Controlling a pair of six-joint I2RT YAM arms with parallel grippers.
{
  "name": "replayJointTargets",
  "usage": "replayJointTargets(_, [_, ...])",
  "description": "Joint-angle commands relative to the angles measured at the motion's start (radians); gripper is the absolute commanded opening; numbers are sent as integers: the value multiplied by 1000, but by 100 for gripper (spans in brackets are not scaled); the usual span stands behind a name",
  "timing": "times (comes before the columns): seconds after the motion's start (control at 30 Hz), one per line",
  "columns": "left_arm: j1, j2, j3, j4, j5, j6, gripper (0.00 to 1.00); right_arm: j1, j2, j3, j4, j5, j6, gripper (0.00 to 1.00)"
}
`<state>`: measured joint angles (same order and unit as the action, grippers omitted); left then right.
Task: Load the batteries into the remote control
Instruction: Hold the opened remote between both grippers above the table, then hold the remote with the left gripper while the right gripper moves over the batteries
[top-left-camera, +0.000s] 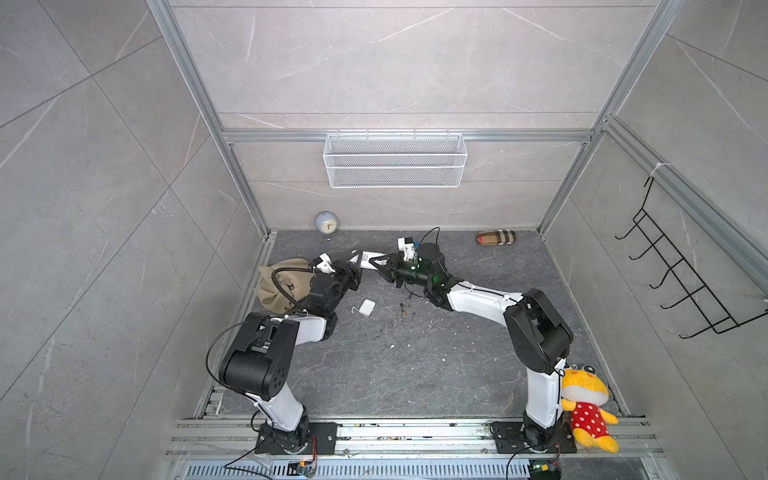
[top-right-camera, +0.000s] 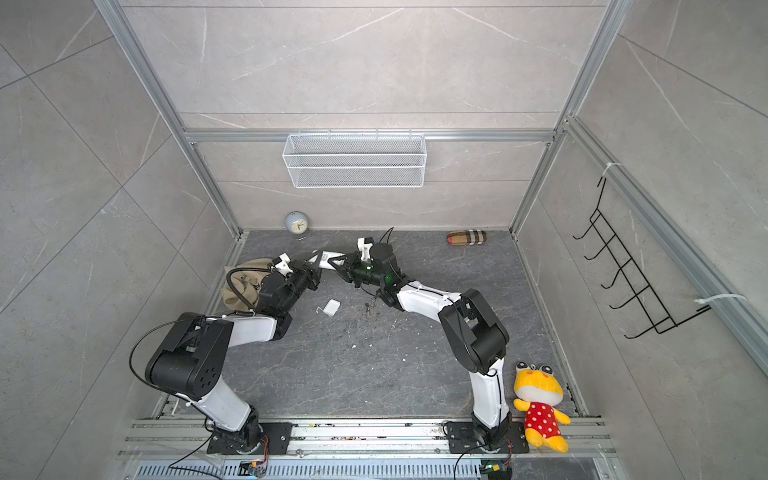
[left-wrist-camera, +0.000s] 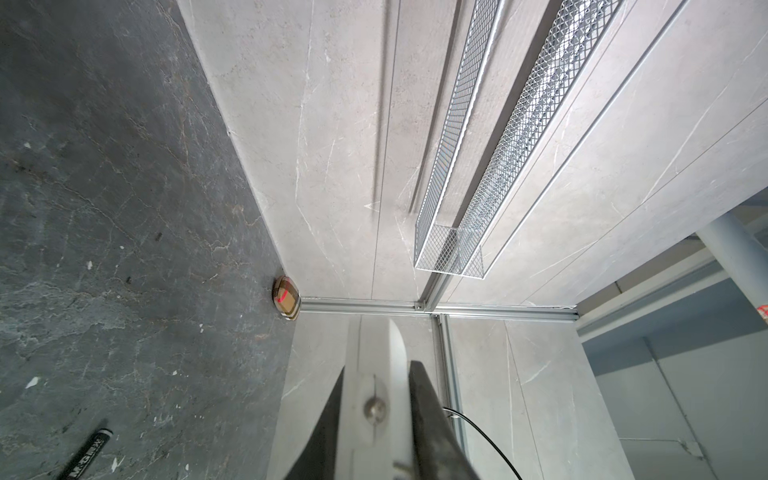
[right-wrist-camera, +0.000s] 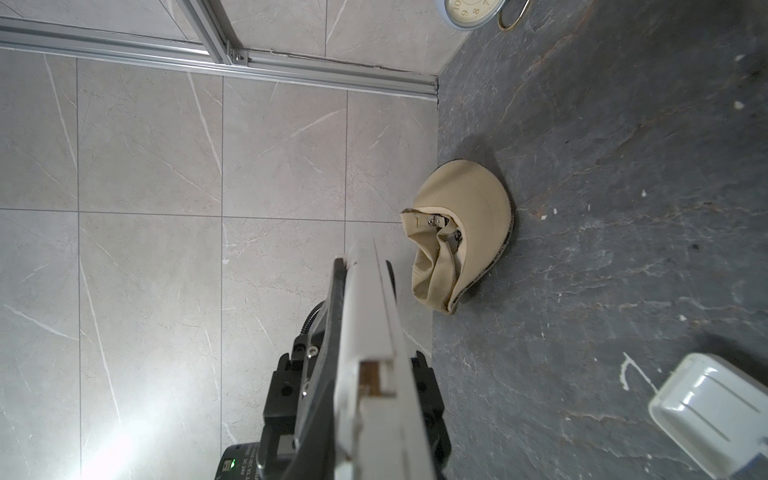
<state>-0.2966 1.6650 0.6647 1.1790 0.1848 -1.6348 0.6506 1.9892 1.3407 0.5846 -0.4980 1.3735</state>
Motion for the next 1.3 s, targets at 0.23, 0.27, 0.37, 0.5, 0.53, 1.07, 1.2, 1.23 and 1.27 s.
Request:
replayJointTargets(0.23, [4,-33,-19,73,-34,55,7,7,4,-4,-85,-36,-66,36])
replayJointTargets(0.27, [7,-35,-26,74,-33,58,6,5,-4,-10,-109,-38,-81,43])
replayJointTargets(0.37, [26,-47,-51,69,-17,73,6,-16,-49,-30,-222,-51,-167,56])
replayJointTargets(0.5, [74,-54,-105,76,8,88,5,-53,-151,-66,-512,-11,-397,60])
replayJointTargets(0.53, [86,-50,-116,85,15,91,5,-59,-173,-70,-581,12,-449,60])
replayJointTargets(1.07, [191,141,-151,235,228,207,3,3,-107,52,-1109,497,-819,27])
replayJointTargets(1.2, [200,157,-170,234,249,257,3,20,-39,89,-1115,491,-833,25])
replayJointTargets(1.23, [198,161,-174,235,253,271,4,21,-25,101,-1122,486,-834,25])
replayJointTargets(1.27, [197,167,-176,234,255,281,3,22,-15,111,-1130,486,-837,25])
